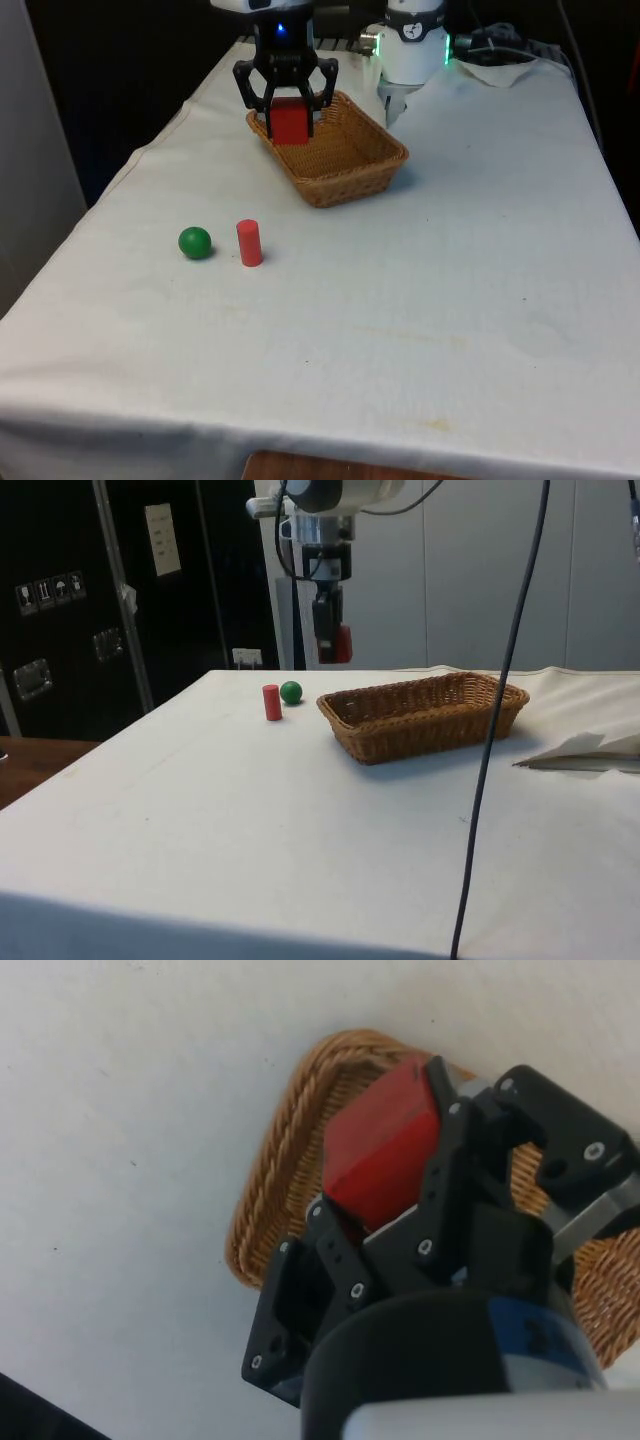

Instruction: Pick up the object to the left of the cylinder and place it into the basket.

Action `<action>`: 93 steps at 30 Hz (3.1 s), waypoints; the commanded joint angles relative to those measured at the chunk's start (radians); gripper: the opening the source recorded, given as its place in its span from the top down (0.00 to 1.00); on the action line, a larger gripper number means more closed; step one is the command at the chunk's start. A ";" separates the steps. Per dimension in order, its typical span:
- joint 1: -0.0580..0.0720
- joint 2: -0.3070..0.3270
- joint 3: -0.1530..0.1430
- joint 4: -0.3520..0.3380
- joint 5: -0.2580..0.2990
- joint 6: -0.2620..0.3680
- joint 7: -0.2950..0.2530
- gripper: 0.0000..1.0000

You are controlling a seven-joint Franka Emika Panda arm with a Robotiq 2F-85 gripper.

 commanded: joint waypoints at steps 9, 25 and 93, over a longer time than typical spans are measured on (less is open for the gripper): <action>0.010 -0.051 -0.021 -0.093 -0.021 0.082 -0.019 0.99; 0.008 -0.074 -0.035 -0.191 -0.021 0.154 -0.061 0.99; 0.000 -0.139 0.033 -0.471 0.010 0.423 -0.078 0.00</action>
